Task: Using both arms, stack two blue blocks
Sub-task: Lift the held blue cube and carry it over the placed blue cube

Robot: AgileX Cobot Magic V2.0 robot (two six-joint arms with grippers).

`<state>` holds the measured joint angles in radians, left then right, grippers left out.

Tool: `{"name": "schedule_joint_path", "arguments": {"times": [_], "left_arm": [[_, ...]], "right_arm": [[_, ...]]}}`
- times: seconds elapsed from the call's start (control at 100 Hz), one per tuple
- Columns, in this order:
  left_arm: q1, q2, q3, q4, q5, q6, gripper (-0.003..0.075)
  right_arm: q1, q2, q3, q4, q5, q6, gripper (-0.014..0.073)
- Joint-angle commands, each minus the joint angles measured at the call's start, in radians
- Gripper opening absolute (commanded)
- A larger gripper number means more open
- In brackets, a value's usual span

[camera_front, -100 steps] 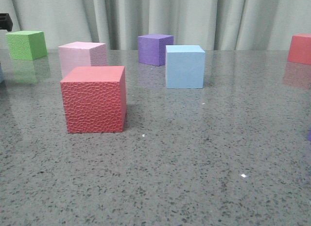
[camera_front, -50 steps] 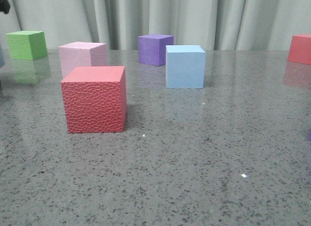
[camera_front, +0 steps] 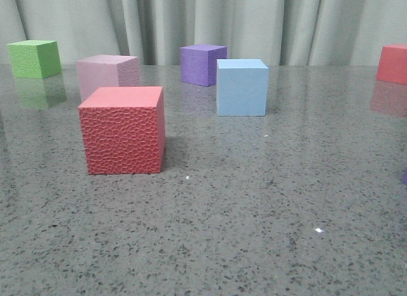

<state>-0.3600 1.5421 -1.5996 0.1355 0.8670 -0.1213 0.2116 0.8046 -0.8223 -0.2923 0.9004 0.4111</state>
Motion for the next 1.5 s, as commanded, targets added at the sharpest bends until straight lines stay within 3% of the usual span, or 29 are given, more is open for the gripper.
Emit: {"name": "schedule_joint_path", "arguments": {"times": [0.0,0.32,0.7,1.28,1.49], "left_arm": [[-0.027,-0.011,-0.082,-0.042,-0.046,0.079,0.0260],[-0.087,0.136,-0.253,-0.223,-0.035,0.328,0.0260],[-0.200,0.334,-0.453,-0.252,0.021,0.466,0.0260],[-0.227,0.350,-0.462,-0.261,-0.026,0.468,0.0260],[-0.227,0.351,-0.462,-0.375,0.002,0.686,0.0260]], "right_arm": [[-0.007,-0.009,-0.024,-0.028,-0.050,-0.008,0.0610],[-0.007,-0.009,-0.024,-0.028,-0.050,-0.008,0.0610],[-0.007,-0.009,-0.024,-0.029,-0.050,-0.008,0.0610],[-0.007,-0.009,-0.024,-0.029,-0.051,-0.008,0.0610],[-0.007,-0.009,-0.024,-0.029,-0.054,-0.008,0.0610]]}}
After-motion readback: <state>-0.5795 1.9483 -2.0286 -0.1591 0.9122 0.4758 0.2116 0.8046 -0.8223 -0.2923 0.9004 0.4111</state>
